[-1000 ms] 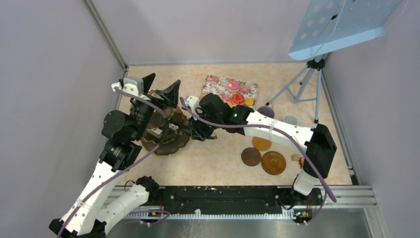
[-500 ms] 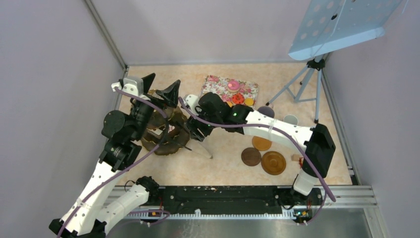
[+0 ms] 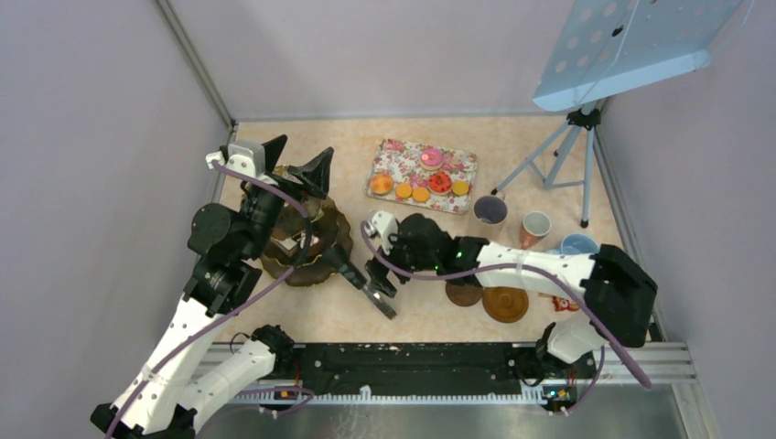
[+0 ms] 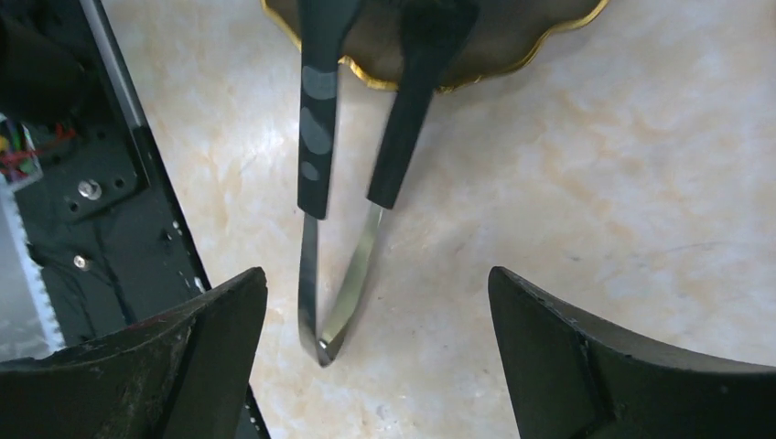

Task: Serve the afternoon tea

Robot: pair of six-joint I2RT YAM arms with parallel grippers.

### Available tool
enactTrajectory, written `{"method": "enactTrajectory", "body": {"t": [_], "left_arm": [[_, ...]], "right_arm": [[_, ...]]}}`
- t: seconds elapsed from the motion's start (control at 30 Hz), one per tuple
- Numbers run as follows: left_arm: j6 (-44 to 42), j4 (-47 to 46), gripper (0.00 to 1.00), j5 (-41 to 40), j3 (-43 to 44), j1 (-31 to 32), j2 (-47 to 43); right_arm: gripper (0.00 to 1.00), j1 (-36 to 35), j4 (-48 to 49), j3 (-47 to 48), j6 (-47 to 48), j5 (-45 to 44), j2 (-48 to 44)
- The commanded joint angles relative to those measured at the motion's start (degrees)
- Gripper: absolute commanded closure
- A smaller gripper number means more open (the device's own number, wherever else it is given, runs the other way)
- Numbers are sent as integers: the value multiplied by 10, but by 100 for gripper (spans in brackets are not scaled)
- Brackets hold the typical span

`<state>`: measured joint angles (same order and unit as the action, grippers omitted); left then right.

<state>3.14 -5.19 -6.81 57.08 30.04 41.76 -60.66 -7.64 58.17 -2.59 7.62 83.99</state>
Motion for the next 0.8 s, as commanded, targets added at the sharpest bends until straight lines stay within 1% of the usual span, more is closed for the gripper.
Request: {"method": "enactTrajectory", "body": {"t": [0.0, 0.1, 0.17, 0.27, 0.4, 0.57, 0.63, 0.7, 0.77], "left_arm": [[7, -22, 1, 9, -1, -3, 1], [7, -21, 1, 9, 0, -3, 4], [6, -21, 1, 8, 0, -3, 4], [6, -21, 1, 7, 0, -3, 3], [6, -22, 1, 9, 0, -3, 5], [8, -21, 1, 13, 0, -3, 7], [7, -22, 1, 13, 0, -3, 7], [7, -22, 1, 13, 0, -3, 8], [8, -22, 1, 14, 0, -3, 9]], "right_arm": [[11, -21, 195, -39, -25, 18, 57], [11, -25, 233, -26, -61, -3, 109], [12, -30, 257, -28, -61, -4, 131], [19, -40, 258, -32, -55, -56, 154], [24, -42, 263, -59, -57, -74, 155], [34, -41, 257, -85, -57, -73, 155], [35, -42, 287, -112, -59, -57, 146], [33, -42, 303, -128, -61, -45, 140], [34, -42, 295, -130, -68, -64, 142]]}}
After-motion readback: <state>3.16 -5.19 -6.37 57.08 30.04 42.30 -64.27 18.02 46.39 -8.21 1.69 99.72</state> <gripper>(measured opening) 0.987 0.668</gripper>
